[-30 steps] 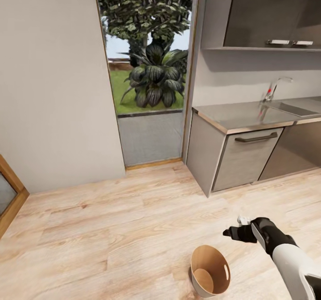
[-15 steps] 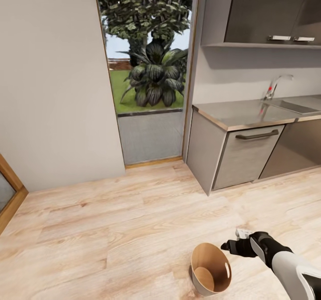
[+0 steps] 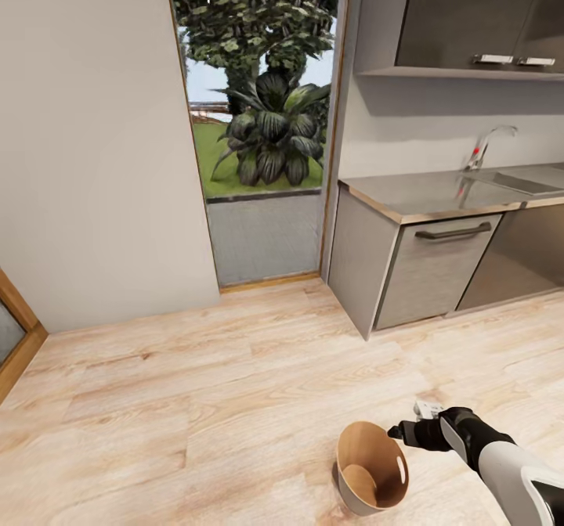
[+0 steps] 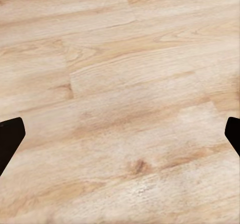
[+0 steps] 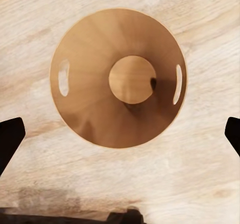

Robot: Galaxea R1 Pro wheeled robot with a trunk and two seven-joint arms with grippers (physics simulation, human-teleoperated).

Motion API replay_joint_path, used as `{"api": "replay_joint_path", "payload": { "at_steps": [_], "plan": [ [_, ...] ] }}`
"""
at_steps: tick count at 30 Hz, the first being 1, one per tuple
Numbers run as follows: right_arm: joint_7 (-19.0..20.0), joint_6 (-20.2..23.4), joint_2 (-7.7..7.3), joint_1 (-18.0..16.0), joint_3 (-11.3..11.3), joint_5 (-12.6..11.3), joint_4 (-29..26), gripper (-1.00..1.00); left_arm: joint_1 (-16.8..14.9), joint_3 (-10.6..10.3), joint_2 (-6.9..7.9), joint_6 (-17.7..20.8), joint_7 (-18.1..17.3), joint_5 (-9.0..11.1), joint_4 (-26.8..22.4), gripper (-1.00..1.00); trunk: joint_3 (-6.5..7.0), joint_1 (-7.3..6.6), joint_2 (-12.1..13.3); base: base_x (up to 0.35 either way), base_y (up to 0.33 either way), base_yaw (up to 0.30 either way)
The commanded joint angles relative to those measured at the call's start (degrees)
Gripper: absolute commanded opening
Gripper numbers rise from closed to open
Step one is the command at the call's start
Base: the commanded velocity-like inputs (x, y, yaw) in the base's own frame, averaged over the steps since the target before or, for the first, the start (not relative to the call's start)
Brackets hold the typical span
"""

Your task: Put the three can of soda from the living room inside the tash can in the kitchen.

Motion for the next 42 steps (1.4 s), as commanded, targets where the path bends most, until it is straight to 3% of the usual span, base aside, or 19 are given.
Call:
{"api": "replay_joint_path", "payload": {
  "at_steps": [1, 20, 26, 32, 42],
  "plan": [
    [0.2, -0.01, -0.13, 0.0, -0.06, 0.0, -0.05, 1.0, 0.0, 0.0, 0.0, 0.01, 0.0, -0.02, 0.0, 1.0, -0.18, 0.23, -0.42, 0.0, 0.0, 0.0],
    [0.37, -0.19, -0.8, 0.09, -0.13, 0.11, -0.74, 1.0, 0.0, -0.18, 0.0, 0.18, -0.09, -0.31, 0.09, 1.0, -3.6, 4.4, -8.04, 0.0, 0.0, 0.0],
    [-0.18, -3.16, -0.9, 0.09, -0.15, 0.3, -0.71, 1.0, 0.0, -0.18, 0.0, 0.19, -0.09, -0.31, 0.09, 1.0, -4.67, 5.72, -10.44, 0.0, 0.0, 0.0],
    [-0.3, -4.32, -1.74, 0.09, -0.12, 0.28, -0.64, 1.0, 0.0, 0.0, 0.0, 0.02, -0.08, -0.2, 0.03, 1.0, -4.67, 5.72, -10.44, 0.004, 0.0, 0.0],
    [-0.34, -4.57, -1.82, 0.09, 0.04, 0.35, -0.54, 1.0, 0.0, -0.11, -0.08, 0.09, -0.06, -0.15, -0.07, 1.0, -4.67, 5.72, -10.44, 0.174, -0.066, 0.0]
  ]
}}
